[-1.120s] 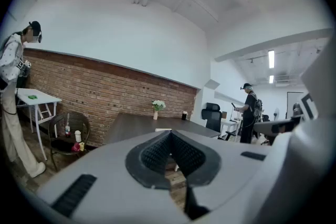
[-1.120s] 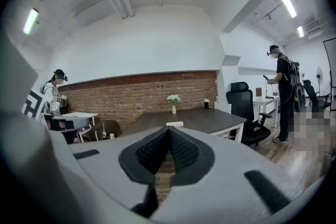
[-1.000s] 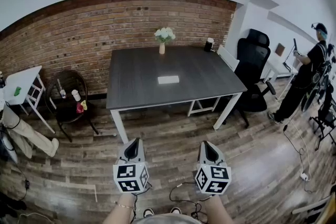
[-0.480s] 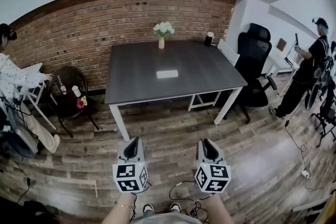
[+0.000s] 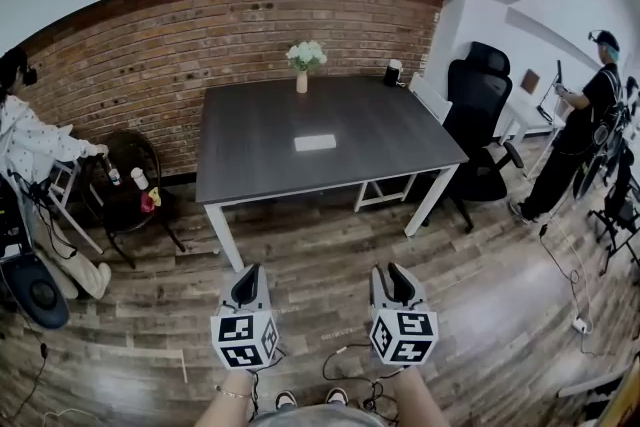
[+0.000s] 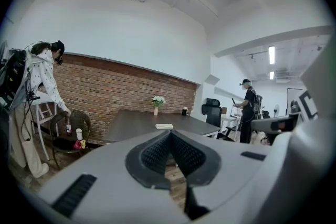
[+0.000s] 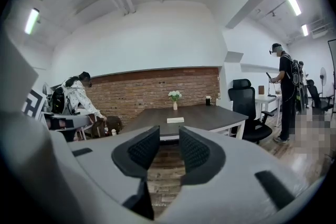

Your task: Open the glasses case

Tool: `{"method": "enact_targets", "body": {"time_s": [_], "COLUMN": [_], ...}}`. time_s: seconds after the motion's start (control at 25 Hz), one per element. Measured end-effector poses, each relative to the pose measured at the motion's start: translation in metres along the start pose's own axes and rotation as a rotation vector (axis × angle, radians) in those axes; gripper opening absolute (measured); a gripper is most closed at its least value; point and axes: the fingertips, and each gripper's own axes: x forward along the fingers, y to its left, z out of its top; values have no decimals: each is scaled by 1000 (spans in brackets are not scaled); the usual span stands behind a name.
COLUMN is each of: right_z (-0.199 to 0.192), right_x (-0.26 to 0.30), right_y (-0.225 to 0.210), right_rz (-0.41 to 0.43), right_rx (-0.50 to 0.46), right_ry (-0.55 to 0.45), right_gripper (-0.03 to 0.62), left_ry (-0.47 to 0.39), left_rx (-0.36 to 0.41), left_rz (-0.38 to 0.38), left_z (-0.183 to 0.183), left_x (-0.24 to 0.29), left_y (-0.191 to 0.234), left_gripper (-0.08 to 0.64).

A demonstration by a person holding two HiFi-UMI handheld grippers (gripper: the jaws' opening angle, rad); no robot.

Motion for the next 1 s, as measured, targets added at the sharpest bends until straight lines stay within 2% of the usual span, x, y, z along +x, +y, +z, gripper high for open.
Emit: {"method": "enact_targets", "body": {"time_s": [0.24, 0.4, 0.72, 1.0], "right_z": [-1, -7, -7, 26], "right_x": [16, 29, 93, 166], "right_y": [17, 19, -21, -57], "right_rz": [-46, -61, -81, -23], "right_rx": [24, 35, 75, 72], "right_ry": [-4, 16, 40, 26], "right_gripper": [107, 101, 94, 94], "left_ry": [-5, 26, 54, 39], "left_rx": [31, 6, 13, 28], "left_rz": [-27, -17, 1, 38], "left_z": [8, -1, -7, 19], "left_x": [8, 25, 86, 155], "left_y": [34, 51, 55, 42], "left_gripper": [-5, -5, -5, -5]}}
